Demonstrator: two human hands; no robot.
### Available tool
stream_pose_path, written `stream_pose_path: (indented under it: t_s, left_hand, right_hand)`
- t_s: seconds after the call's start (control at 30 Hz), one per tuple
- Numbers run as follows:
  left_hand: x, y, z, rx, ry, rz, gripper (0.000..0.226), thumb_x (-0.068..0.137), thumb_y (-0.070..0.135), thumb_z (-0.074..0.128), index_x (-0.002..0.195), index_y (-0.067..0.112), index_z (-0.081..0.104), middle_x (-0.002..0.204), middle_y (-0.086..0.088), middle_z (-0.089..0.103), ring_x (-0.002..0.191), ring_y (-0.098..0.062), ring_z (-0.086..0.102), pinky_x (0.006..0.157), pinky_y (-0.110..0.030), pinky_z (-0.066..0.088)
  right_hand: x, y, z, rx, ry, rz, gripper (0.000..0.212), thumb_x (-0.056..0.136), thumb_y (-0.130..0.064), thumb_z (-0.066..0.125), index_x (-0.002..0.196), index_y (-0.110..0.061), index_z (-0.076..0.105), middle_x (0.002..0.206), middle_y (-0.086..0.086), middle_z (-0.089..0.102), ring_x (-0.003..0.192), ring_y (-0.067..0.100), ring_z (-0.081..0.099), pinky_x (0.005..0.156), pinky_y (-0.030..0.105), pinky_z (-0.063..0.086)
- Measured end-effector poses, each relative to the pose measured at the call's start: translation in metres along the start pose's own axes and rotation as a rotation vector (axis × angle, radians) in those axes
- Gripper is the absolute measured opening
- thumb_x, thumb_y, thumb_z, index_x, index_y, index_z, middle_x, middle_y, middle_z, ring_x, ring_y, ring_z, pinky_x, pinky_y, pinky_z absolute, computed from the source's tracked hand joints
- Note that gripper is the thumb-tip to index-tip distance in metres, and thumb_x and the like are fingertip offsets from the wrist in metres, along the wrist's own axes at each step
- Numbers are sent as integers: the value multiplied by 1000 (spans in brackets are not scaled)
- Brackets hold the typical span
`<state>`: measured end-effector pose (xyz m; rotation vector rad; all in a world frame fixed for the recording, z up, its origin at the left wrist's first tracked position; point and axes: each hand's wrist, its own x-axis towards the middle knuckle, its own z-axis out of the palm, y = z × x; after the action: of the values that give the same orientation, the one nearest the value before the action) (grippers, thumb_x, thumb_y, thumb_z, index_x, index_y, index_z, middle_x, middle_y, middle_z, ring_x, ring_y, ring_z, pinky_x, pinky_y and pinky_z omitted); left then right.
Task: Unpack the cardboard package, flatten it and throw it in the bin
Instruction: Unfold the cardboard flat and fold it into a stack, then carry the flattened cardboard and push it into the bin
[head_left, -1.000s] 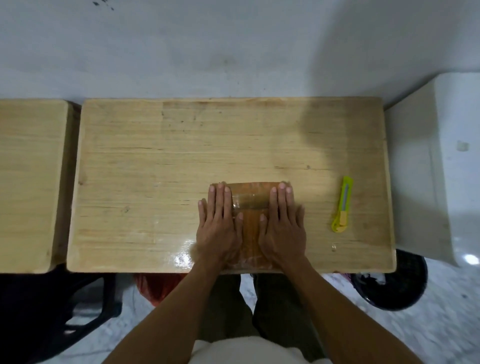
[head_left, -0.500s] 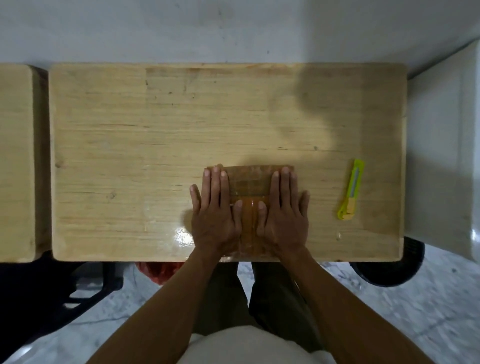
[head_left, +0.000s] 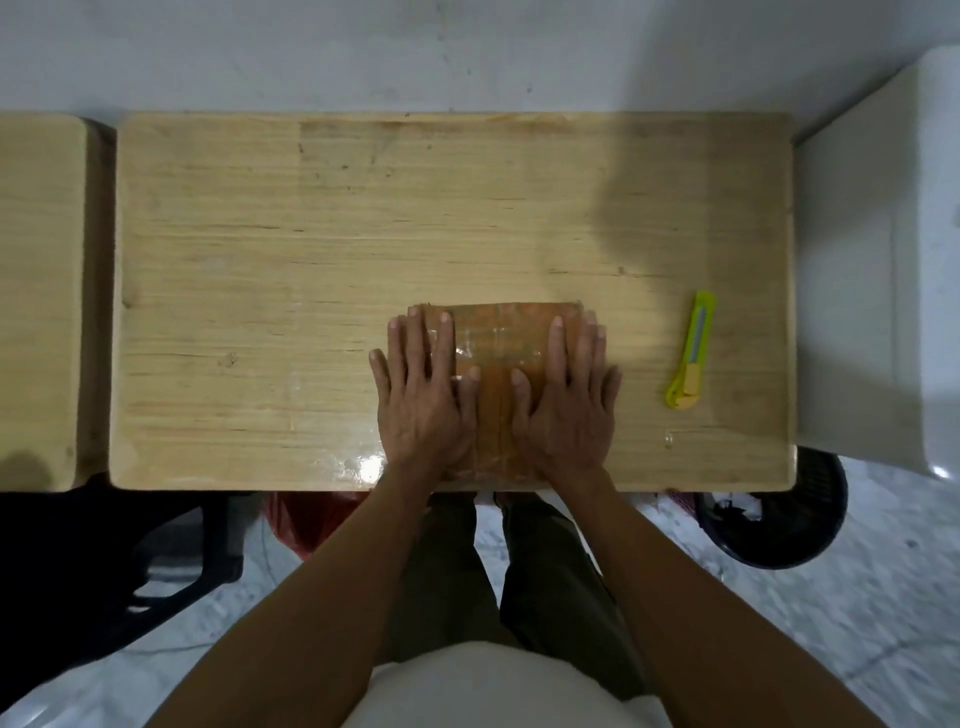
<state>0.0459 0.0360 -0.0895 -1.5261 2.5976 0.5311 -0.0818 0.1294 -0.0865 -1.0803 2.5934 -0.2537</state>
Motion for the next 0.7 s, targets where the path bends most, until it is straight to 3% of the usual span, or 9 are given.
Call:
stream_pose_path:
  t_s: [0.1, 0.27, 0.43, 0.5, 0.57, 0.63, 0.7]
  left_hand:
    - [-5, 4, -3, -70, -14, -104, 65, 101, 60, 27, 158, 37, 7, 166, -15, 2, 154, -31, -4, 123, -55, 3]
    - [-8, 10, -2, -94, 38, -132, 60, 102, 58, 28, 157, 40, 11, 164, -14, 15, 152, -31, 8, 122, -55, 7]
    - [-5, 25, -18, -353, 89, -225, 52, 97, 57, 46, 147, 48, 36, 155, -11, 29, 137, -31, 34, 112, -50, 31]
    - [-5, 30, -33, -542, 99, -262, 49, 92, 58, 55, 140, 52, 43, 147, -5, 32, 115, -18, 55, 100, -42, 46]
    - [-10, 30, -45, -657, 101, -264, 51, 86, 60, 64, 134, 54, 49, 136, -1, 38, 95, -5, 57, 93, -37, 52]
    - [-17, 29, -55, -784, 111, -255, 55, 79, 63, 70, 131, 56, 53, 124, 2, 44, 100, -10, 58, 87, -42, 59]
    - [-23, 33, -68, -879, 137, -234, 56, 77, 56, 75, 130, 54, 56, 116, 2, 49, 102, -17, 62, 80, -43, 62]
  right_hand:
    - [-7, -1, -3, 45, -11, 90, 73, 97, -64, 26, 156, -26, 8, 164, 12, 9, 152, 28, 2, 119, 57, 13]
    - [-8, 2, 2, 62, 15, 65, 69, 98, -62, 26, 156, -27, 10, 163, 8, 18, 152, 24, 4, 118, 59, 11]
    - [-10, 4, 3, 179, 79, 63, 67, 99, -54, 35, 156, -24, 14, 160, 10, 26, 151, 24, 13, 118, 57, 9]
    - [-13, 6, -7, 314, 86, 61, 66, 99, -50, 37, 156, -24, 15, 160, 10, 25, 149, 25, 17, 120, 54, 14]
    - [-15, 9, -25, 439, 46, 79, 61, 101, -48, 34, 156, -28, 14, 161, 7, 21, 148, 23, 18, 119, 52, 20]
    - [-19, 8, -48, 550, -44, 129, 57, 102, -50, 30, 154, -40, 9, 162, 0, 17, 147, 21, 20, 118, 48, 24]
    - [-25, 5, -70, 617, -71, 150, 57, 100, -54, 33, 151, -50, 8, 156, 1, 30, 139, 24, 34, 108, 44, 32]
